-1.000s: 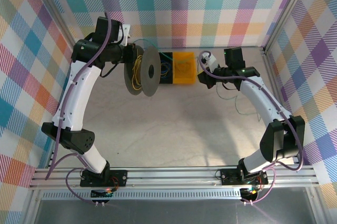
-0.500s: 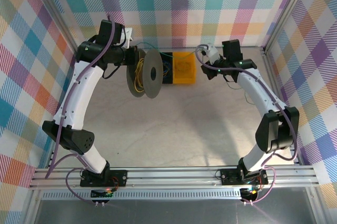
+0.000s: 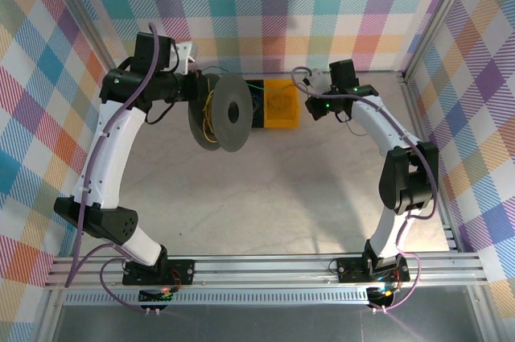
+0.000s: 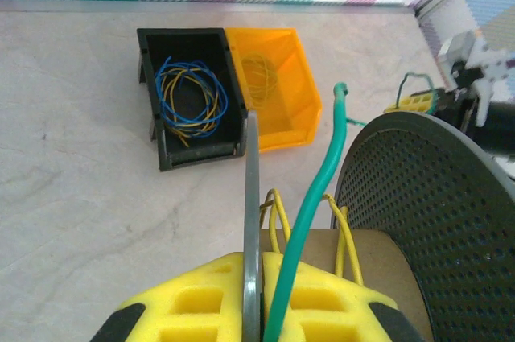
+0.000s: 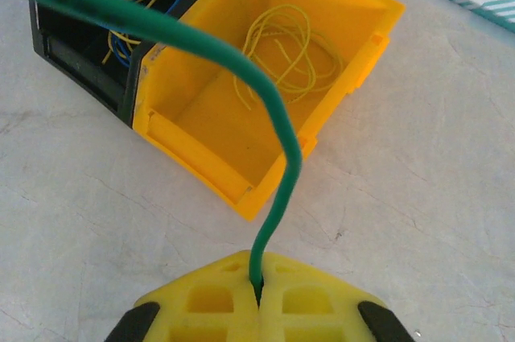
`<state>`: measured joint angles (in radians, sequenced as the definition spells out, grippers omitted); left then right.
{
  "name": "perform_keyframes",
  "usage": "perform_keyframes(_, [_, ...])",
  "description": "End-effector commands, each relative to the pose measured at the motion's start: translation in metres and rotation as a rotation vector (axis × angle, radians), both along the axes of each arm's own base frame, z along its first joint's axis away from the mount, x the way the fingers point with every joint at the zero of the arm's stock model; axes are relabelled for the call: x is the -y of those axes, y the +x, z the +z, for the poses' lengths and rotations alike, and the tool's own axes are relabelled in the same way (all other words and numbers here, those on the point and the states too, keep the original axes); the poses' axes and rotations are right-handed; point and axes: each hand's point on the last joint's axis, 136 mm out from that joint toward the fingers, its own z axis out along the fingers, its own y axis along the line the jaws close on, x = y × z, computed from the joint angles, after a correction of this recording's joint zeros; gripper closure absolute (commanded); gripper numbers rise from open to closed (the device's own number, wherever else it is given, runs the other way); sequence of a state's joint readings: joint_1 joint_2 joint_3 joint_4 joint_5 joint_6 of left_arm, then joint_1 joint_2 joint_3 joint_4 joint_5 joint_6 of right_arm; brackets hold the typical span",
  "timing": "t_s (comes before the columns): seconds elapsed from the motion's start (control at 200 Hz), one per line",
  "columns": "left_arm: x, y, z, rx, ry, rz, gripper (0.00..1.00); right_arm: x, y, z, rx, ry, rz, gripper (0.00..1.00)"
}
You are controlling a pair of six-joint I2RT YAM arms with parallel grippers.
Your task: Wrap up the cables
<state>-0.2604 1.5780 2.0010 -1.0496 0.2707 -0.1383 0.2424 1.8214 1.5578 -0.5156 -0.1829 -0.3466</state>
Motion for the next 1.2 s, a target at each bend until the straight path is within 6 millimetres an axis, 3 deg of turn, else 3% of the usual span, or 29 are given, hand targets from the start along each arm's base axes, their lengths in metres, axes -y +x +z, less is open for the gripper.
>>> perform_keyframes(0.0, [-0.002, 0.009, 0.054, 0.144, -0.151, 0.016, 1.00, 0.013, -0.002, -0.027, -0.079, -0.033, -0.067, 1.00])
perform_keyframes(0.265, [-0.004, 0.038, 0.079, 0.185, -0.301, 0.058, 1.00, -0.023, -0.035, -0.061, -0.151, -0.120, 0.005, 1.00])
perform_keyframes(0.48, [-0.019, 0.063, 0.081, 0.204, -0.344, 0.154, 1.00, -0.051, -0.062, -0.067, -0.168, -0.163, 0.043, 1.00])
perform_keyframes(0.815, [-0.045, 0.091, 0.066, 0.216, -0.303, 0.312, 1.00, -0.090, -0.116, -0.050, -0.139, -0.238, 0.153, 1.00])
perform_keyframes(1.195, [-0.057, 0.113, 0.018, 0.145, -0.222, 0.407, 1.00, -0.124, -0.167, -0.005, -0.059, -0.300, 0.286, 1.00])
